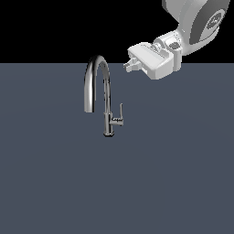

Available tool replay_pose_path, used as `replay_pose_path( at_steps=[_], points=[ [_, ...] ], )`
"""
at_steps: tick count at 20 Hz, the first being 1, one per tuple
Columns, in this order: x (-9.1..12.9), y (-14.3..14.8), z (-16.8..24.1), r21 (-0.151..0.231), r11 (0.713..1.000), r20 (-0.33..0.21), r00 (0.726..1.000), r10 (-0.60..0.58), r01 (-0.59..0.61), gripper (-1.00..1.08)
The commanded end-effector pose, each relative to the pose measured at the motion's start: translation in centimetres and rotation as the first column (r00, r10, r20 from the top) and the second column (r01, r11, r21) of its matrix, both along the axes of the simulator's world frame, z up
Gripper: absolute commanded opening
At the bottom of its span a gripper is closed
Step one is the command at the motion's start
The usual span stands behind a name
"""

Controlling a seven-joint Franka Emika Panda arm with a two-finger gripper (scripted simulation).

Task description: Turn on the faucet by rotating a designated handle.

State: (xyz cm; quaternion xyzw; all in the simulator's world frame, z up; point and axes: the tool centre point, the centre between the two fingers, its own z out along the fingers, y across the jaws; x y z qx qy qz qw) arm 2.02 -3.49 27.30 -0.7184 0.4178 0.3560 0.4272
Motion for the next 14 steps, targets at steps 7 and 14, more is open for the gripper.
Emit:
replay_pose_path(
  at_steps=[7, 14],
  points=[
    [1.9, -0.2, -7.1, 0.175, 0.962, -0.187, 0.966, -0.177, 0.210, -1.00],
    [2.4, 0.4, -11.6, 0.256, 0.903, -0.312, 0.914, -0.261, 0.345, -1.00]
  ],
)
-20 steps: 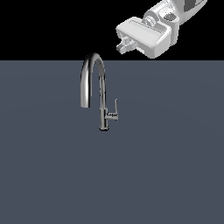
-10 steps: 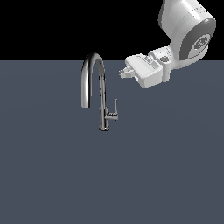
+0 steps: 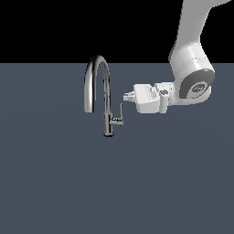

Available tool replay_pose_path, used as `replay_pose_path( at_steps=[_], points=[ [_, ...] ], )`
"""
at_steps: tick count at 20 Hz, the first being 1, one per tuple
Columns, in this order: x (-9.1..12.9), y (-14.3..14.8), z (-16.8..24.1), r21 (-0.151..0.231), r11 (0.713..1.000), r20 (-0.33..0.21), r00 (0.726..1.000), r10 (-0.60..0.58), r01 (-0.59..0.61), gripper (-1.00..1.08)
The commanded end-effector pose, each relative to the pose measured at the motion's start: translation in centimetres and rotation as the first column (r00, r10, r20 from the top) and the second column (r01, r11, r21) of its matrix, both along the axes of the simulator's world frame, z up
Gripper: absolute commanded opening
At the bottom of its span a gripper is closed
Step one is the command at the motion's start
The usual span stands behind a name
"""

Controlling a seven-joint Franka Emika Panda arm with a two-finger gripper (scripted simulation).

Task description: Turn on the faucet by rotating a designated handle.

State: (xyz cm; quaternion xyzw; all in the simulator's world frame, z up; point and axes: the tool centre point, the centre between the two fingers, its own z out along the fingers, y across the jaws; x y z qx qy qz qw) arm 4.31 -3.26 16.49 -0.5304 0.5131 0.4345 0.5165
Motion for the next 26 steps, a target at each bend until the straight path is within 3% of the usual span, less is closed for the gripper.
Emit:
replay_pose_path(
  at_steps=[1, 9, 16, 26],
  points=[
    [0.1, 0.3, -1.3, 0.035, 0.999, -0.031, 0.999, -0.036, 0.037, -1.00],
    [0.2, 0.9, -3.5, 0.091, 0.991, -0.087, 0.992, -0.091, 0.099, -1.00],
    [0.2, 0.9, -3.6, 0.095, 0.990, -0.089, 0.992, -0.094, 0.102, -1.00],
    [-2.6, 1.5, -2.9, 0.095, 0.990, -0.089, 0.992, -0.094, 0.102, -1.00]
  ],
)
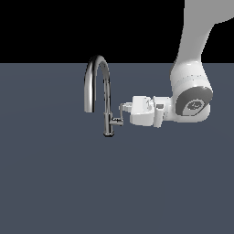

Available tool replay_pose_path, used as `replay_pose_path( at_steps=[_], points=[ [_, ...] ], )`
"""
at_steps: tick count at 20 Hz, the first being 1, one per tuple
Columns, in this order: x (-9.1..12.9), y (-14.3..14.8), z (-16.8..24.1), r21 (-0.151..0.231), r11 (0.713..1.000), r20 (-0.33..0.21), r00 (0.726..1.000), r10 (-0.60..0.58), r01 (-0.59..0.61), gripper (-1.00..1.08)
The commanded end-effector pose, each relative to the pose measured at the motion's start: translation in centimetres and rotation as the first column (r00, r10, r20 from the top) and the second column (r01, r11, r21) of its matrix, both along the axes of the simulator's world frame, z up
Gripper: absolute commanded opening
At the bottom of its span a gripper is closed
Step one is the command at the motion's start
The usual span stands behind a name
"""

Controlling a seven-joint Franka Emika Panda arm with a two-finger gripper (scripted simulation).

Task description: Turn on the faucet by rotating a designated handle.

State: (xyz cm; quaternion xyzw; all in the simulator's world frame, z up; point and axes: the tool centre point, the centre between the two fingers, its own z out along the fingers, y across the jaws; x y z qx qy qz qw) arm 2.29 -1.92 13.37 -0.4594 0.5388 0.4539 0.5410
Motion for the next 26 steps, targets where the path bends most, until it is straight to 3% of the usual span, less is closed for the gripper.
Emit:
replay_pose_path(
  at_steps=[1, 6, 8, 20, 21, 22, 26],
  points=[
    [-0.9, 0.2, 0.3, 0.002, 1.000, -0.001, 1.000, 0.003, -0.003, -1.00],
    [-2.4, 0.4, 0.6, 0.003, 1.000, -0.001, 1.000, 0.003, -0.003, -1.00],
    [-1.8, 0.8, 0.3, 0.000, 1.000, 0.000, 1.000, 0.003, -0.003, -1.00],
    [-6.7, 1.2, -1.9, 0.003, 1.000, -0.001, 1.000, 0.003, -0.003, -1.00],
    [-6.7, 1.2, -1.9, 0.003, 1.000, -0.001, 1.000, 0.003, -0.003, -1.00],
    [-5.3, 1.8, -0.7, 0.003, 1.000, 0.027, 1.000, 0.011, -0.011, -1.00],
    [-6.4, 1.6, -3.2, 0.003, 1.000, 0.016, 1.000, 0.008, -0.008, -1.00]
  ],
)
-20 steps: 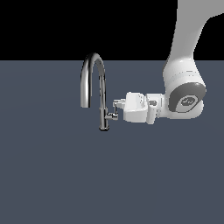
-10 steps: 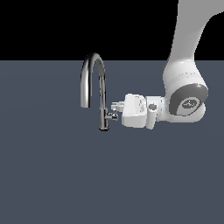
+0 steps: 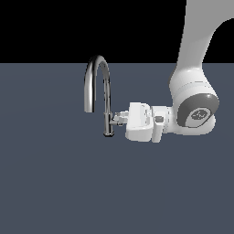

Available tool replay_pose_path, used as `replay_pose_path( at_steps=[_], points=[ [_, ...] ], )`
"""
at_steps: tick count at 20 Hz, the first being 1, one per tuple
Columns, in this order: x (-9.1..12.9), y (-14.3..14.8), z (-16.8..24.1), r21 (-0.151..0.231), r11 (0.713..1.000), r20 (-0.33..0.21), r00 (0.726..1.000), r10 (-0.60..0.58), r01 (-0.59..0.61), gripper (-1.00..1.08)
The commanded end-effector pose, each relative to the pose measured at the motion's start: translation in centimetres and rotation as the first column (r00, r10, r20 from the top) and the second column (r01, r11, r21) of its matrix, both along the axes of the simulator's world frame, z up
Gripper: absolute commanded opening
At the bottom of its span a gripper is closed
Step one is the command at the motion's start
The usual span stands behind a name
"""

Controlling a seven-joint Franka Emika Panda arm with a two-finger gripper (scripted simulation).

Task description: Turn on the faucet by rotating a designated handle.

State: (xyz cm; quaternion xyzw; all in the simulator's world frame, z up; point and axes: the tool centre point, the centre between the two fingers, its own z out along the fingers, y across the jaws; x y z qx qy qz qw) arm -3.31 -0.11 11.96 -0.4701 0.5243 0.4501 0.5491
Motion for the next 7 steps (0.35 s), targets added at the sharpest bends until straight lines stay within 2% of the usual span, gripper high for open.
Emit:
replay_pose_path(
  at_steps=[1, 7],
  points=[
    [-1.1, -0.2, -2.4, -0.002, 1.000, -0.024, 1.000, -0.006, 0.006, -1.00],
    [-2.4, -0.4, -5.4, -0.002, 1.000, -0.037, 0.999, -0.010, 0.010, -1.00]
  ],
)
